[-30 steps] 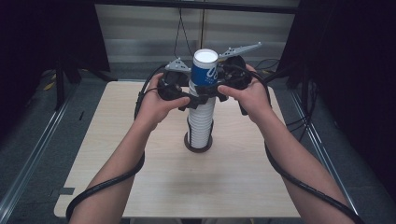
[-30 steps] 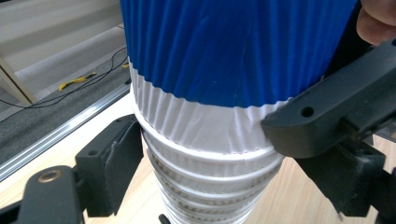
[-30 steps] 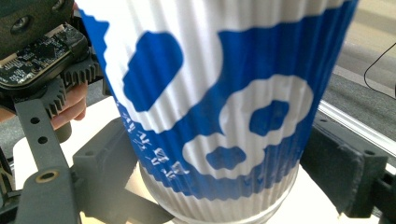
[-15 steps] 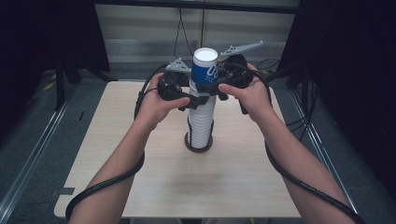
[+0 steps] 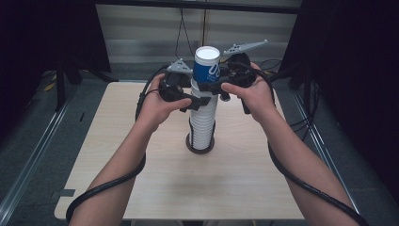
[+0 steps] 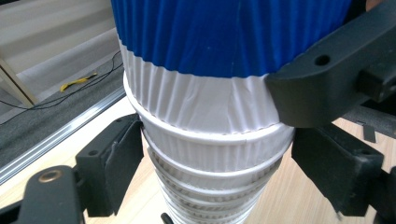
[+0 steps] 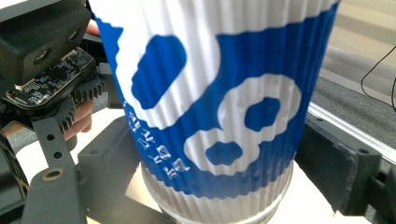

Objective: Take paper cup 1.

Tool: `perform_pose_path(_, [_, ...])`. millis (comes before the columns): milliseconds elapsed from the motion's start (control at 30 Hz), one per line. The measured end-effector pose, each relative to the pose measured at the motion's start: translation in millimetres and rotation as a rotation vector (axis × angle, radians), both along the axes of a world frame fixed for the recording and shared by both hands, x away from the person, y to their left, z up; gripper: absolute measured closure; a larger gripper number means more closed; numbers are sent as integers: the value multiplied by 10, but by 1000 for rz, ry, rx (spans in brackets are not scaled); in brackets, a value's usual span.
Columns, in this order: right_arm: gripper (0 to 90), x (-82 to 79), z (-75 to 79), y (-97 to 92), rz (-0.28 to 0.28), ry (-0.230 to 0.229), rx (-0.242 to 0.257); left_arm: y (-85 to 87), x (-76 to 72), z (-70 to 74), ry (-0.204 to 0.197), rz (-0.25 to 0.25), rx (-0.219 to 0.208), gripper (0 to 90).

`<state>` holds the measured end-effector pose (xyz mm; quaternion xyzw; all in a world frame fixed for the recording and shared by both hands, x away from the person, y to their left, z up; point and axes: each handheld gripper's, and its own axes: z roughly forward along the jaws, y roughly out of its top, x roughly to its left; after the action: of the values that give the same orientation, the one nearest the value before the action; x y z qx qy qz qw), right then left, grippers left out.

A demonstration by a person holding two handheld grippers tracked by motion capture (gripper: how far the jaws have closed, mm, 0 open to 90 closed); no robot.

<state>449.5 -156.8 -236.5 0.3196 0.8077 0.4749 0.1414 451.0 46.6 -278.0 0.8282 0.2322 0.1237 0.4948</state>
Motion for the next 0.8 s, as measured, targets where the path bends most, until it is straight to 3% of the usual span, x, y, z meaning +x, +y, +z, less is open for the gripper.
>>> perform_pose_path(200, [168, 0, 12, -7, 5, -5, 0, 1, 0, 5, 1, -1, -2, 170])
perform_pose_path(467, [187, -13, 117, -32, 3, -18, 36, 5, -3, 1, 3, 4, -7, 174])
perform_pose_path(800, [191, -17, 149, -44, 9, -11, 34, 4, -13, 0, 8, 8, -7, 173])
